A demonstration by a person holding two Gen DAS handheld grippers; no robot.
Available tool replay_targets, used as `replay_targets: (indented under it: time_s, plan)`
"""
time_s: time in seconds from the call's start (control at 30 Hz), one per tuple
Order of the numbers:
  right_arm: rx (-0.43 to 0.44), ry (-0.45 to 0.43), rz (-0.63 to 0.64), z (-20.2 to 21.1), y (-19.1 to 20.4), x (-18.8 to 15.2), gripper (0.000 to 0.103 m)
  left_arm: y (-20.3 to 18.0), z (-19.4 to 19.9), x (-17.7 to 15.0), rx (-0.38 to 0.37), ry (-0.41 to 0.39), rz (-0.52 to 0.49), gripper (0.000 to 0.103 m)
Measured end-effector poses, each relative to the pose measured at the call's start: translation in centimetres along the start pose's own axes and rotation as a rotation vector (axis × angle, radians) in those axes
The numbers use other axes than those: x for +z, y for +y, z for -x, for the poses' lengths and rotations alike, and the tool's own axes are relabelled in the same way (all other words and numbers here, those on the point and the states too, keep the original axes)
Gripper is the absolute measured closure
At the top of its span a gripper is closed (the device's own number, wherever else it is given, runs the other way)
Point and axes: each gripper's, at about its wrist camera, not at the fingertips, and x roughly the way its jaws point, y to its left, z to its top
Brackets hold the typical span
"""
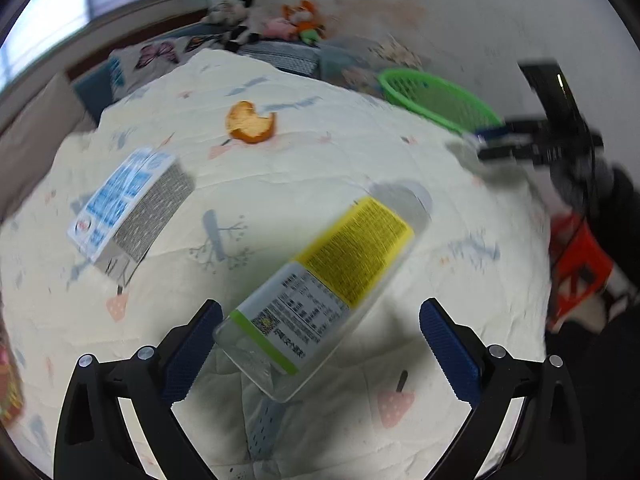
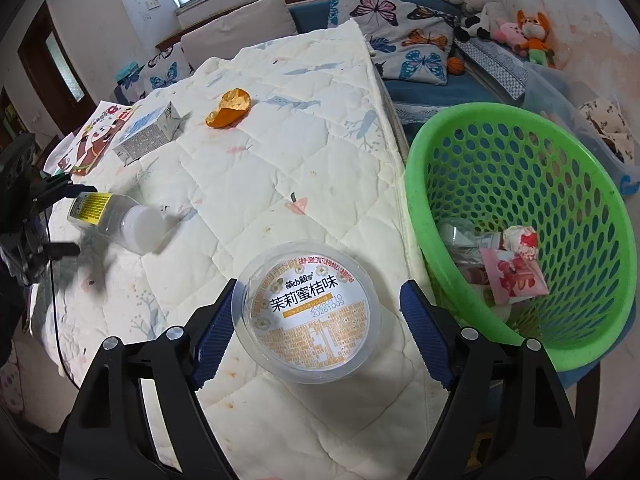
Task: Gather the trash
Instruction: 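Lift the juice bottle with the left tool while the right tool holds the yogurt cup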
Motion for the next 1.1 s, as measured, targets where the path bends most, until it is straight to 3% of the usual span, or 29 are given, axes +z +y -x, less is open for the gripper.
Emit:
replay_targets:
  time_s: [0.13, 0.43, 0.8, 0.97, 1.1]
  plan:
    - [0.003, -0.013, -0.007, 0.2, -0.1, -0.1, 0.022, -1.4, -0.8, 0.6, 0.04, 0.03, -0.072, 0.008]
    - [0.023, -0.021, 0.009, 0.6, -0.1, -0.4, 0.016, -1.1, -2.2, 2.8, 0.046, 0.043, -0.017, 0.008]
    - [0.013, 0.005, 0.05, -1.1, 1.6, -0.9, 0.014, -1.4, -2.5, 3.5, 0.08, 0.063, -0.065, 0.007]
    - [0.008, 0.011, 0.079, -1.6, 2.5, -0.8, 0.032, -2.3, -3.3, 4.0, 0.107, 0.064, -0.104, 0.007]
    - [0.016, 0.007, 0.075, -1.5, 2.6, -0.7, 0.037, -2.4, -3.1, 4.3, 0.067, 0.066, -0.071, 0.012]
